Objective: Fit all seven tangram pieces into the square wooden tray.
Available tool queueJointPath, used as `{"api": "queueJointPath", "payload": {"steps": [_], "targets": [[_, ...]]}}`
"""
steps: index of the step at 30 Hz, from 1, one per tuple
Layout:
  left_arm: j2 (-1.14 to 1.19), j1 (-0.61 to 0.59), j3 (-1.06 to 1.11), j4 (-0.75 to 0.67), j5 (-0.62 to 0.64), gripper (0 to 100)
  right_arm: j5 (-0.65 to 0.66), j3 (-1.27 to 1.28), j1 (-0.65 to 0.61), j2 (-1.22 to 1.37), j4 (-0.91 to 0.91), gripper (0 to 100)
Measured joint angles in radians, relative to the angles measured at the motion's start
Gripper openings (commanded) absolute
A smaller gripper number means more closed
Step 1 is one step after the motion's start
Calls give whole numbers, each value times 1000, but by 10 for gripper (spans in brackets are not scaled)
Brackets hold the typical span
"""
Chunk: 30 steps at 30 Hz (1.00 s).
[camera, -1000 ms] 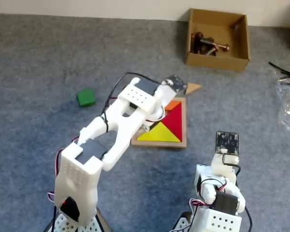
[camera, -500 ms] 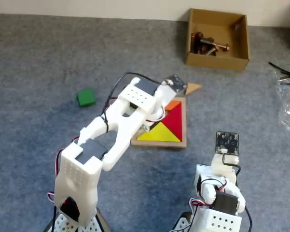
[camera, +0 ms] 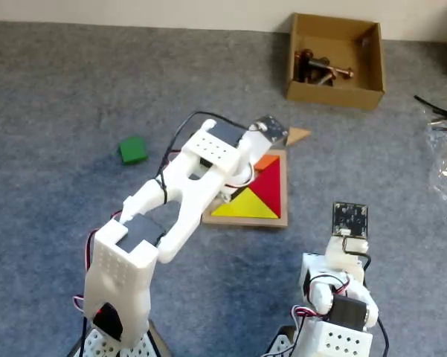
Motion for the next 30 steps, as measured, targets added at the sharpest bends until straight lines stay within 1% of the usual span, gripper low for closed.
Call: {"api": "queueJointPath", "payload": {"steps": [16,21,30], "targets": [[0,0,0,0,0,5,0,0,0,0,0,9],[0,0,0,-29,0,5,0,0,0,0,0,9],[0,0,0,-35,0,5,0,0,0,0,0,9]]}}
